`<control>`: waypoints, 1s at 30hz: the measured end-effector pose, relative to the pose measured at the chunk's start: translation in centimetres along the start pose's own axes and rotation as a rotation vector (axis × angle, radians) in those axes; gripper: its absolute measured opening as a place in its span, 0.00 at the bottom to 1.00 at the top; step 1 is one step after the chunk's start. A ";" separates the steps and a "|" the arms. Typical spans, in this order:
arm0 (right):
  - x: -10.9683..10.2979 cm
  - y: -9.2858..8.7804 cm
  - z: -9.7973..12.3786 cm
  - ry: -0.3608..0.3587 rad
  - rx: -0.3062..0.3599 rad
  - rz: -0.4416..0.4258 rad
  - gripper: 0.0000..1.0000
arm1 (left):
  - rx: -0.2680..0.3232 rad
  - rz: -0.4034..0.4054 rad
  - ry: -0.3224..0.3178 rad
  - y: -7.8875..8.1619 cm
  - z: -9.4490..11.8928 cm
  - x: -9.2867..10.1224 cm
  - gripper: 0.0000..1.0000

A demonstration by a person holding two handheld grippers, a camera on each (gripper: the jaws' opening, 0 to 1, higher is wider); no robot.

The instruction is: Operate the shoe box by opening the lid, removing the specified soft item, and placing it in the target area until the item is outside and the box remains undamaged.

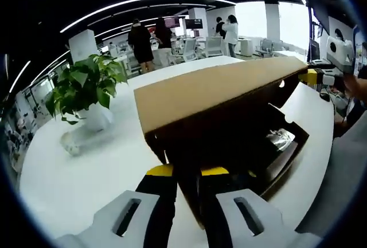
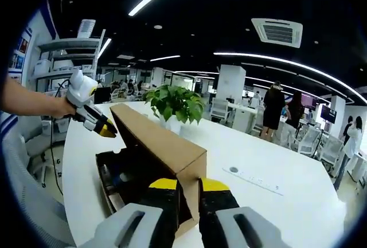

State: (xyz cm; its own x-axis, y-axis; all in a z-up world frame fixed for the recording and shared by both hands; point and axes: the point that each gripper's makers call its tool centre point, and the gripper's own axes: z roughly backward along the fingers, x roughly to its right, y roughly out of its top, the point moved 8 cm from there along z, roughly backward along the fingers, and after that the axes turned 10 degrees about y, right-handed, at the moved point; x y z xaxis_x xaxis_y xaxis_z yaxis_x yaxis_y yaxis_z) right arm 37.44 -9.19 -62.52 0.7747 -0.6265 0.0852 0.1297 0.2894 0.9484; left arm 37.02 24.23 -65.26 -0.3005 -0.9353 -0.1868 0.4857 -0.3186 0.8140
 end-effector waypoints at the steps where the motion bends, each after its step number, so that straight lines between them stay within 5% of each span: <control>1: 0.1 0.0 0.0 -0.001 0.000 -0.001 0.07 | -0.005 0.004 0.011 -0.1 0.0 -0.2 0.12; 10: 0.6 0.3 -0.2 -0.007 0.004 -0.001 0.06 | -0.020 0.034 0.074 -0.4 -0.8 -2.0 0.13; 30: 2.1 0.8 -0.7 0.005 0.016 -0.028 0.04 | -0.041 0.085 0.056 -0.5 -5.4 -2.7 0.06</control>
State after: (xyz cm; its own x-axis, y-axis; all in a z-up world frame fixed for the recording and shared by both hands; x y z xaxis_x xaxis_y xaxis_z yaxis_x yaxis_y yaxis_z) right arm 39.62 -9.76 -61.82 0.7737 -0.6309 0.0570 0.1419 0.2604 0.9550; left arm 42.03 26.06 -68.16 -0.2107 -0.9661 -0.1495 0.5413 -0.2427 0.8051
